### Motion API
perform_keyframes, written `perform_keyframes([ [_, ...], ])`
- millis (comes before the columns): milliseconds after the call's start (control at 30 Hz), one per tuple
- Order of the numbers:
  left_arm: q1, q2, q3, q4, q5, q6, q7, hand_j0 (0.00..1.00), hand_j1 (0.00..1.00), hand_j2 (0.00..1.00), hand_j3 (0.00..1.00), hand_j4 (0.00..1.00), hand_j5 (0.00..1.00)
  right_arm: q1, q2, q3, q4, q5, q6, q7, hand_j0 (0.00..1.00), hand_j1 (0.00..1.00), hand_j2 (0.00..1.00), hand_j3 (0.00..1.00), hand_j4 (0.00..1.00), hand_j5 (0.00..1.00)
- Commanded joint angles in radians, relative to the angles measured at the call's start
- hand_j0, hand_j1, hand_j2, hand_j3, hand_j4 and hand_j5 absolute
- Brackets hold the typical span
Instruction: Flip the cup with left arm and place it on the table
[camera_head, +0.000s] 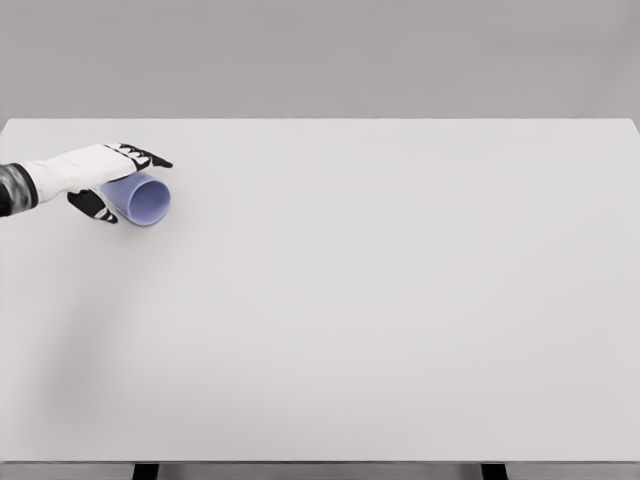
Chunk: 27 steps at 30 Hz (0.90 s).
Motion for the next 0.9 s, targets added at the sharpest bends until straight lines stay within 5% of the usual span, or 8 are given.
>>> perform_keyframes([
  [0,0.000,-0.005,0.001,0.009,0.002,0.002,0.001,1.00,1.00,1.00,1.00,1.00,1.00,0.000,0.000,0.000,0.000,0.000,0.000,0.000,1.00,1.00,1.00,1.00,1.00,1.00],
  [233,-0.002,-0.008,0.001,0.018,-0.014,0.002,0.001,1.00,1.00,1.00,1.00,1.00,1.00,0.000,0.000,0.000,0.000,0.000,0.000,0.000,1.00,1.00,1.00,1.00,1.00,1.00],
  [633,-0.008,-0.025,-0.001,0.021,-0.064,0.002,0.001,0.71,0.71,0.71,0.71,0.71,0.71,0.000,0.000,0.000,0.000,0.000,0.000,0.000,1.00,1.00,1.00,1.00,1.00,1.00],
  [867,-0.008,-0.027,-0.012,0.023,-0.069,0.002,0.001,0.64,0.64,0.64,0.64,0.64,0.64,0.000,0.000,0.000,0.000,0.000,0.000,0.000,1.00,1.00,1.00,1.00,1.00,1.00],
])
